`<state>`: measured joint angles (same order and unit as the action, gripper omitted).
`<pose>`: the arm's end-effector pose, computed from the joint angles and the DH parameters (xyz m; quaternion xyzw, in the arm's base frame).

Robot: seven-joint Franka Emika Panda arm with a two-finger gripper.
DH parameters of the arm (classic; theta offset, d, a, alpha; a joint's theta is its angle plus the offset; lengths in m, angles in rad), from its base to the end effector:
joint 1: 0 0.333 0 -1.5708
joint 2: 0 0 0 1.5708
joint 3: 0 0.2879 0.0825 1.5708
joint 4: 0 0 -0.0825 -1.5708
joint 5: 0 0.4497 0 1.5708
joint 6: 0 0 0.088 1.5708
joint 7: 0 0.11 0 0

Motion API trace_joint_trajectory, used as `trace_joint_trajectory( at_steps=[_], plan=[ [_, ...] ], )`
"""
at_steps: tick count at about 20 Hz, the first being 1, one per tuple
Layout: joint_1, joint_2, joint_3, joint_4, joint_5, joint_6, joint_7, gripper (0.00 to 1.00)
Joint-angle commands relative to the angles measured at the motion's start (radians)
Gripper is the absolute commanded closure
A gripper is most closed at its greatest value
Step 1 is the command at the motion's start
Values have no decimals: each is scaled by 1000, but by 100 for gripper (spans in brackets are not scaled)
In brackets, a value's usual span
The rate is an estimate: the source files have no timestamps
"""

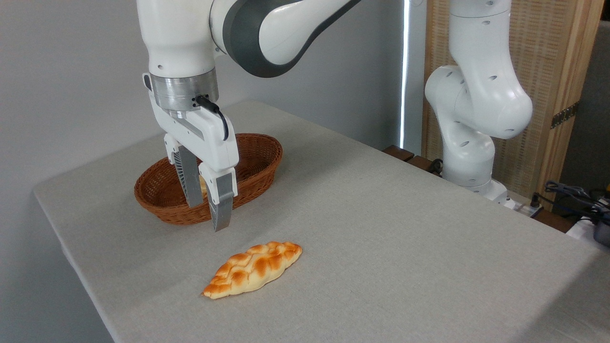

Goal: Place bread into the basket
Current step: 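Move the gripper over the braided bread roll and lower it, then close the gripper on the middle of the braided bread roll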

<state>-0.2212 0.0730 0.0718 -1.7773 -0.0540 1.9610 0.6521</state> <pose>0.6499 -0.1024 0.4699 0.9224 -0.3814 0.0594 0.0084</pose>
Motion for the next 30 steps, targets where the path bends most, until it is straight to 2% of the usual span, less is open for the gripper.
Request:
trace_joint_trajectory(
  at_steps=[1, 17, 20, 21, 23, 25, 30],
  plan=[
    [-7, -9, 8, -1, -1, -14, 6, 0],
    [-3, 8, 16, -11, 2, -16, 15, 0],
    [0, 18, 19, -37, 74, -16, 34, 0],
    [2, 22, 19, -48, 82, -14, 35, 0],
    [5, 33, 22, -69, 85, -14, 52, 0],
    [31, 54, 31, -91, 91, -14, 89, 0],
    [34, 85, 32, -93, 91, -13, 112, 0]
  ],
)
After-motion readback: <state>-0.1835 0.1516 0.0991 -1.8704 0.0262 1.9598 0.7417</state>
